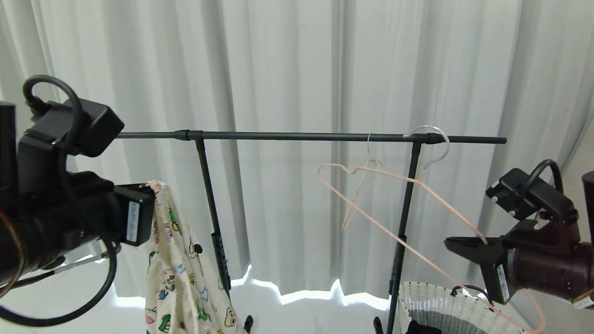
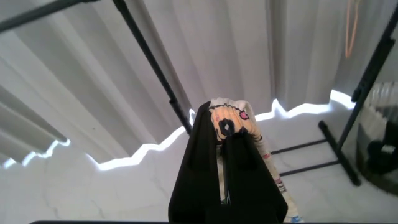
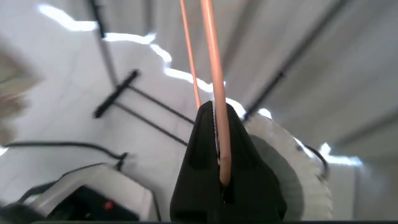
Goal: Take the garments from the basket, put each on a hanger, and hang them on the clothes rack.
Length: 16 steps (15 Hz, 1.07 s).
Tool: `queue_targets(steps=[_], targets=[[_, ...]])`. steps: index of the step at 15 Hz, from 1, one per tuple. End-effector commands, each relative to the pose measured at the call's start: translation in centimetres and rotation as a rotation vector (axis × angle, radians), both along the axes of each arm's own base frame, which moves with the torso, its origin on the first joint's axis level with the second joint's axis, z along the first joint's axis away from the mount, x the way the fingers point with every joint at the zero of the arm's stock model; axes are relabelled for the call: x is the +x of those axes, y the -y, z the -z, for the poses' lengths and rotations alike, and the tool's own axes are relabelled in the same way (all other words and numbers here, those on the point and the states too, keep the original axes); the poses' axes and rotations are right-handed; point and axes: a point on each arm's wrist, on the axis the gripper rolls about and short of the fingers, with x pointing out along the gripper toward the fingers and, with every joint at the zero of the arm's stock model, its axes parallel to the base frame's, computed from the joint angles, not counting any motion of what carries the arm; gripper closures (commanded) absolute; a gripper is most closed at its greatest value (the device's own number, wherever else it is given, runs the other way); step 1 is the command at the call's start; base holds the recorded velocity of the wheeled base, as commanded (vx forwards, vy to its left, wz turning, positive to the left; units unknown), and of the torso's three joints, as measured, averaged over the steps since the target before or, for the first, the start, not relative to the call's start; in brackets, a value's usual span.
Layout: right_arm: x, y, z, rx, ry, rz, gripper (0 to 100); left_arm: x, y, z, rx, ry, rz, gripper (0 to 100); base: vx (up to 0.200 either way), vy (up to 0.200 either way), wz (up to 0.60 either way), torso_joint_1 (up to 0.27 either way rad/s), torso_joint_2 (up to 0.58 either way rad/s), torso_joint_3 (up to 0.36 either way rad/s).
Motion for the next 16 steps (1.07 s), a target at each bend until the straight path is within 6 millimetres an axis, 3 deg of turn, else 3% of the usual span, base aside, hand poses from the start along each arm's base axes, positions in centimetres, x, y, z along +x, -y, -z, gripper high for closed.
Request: queue_targets(steps=[1,3,6,12,16], targets=[[-2.9,-2.8,0.1,0.047,-0.038,-0.184,100,3.4,2.2,0.6,-0.026,-0.051,-0.067,100,0.0,0.0,0.0,0.0,0.0,0.0],[-4.8,-4.2,0.1,0.091,-0.092,-0.278,100,4.1,2.9,0.8,-0.047,-0.063,-0.071,100,0.0,0.0,0.0,0.0,0.0,0.0],[-6.1,-4.8,0.0,0.112,-0.111,-0.341,100,4.8,3.1,1.1,-0.03,-0.071,-0.097,100,0.0,0.0,0.0,0.0,0.0,0.0],[-6.3,-5.1,-0.4,0.139,-0.111,-0.391,100,6.0,3.1,1.8,-0.022,-0.076,-0.206,100,0.0,0.0,0.0,0.0,0.0,0.0],[-5.7,-6.5,0.0,0.115,-0.133,-0.386,100,5.5,3.9,1.4,-0.049,-0.064,-0.174,100,0.0,0.0,0.0,0.0,0.0,0.0]])
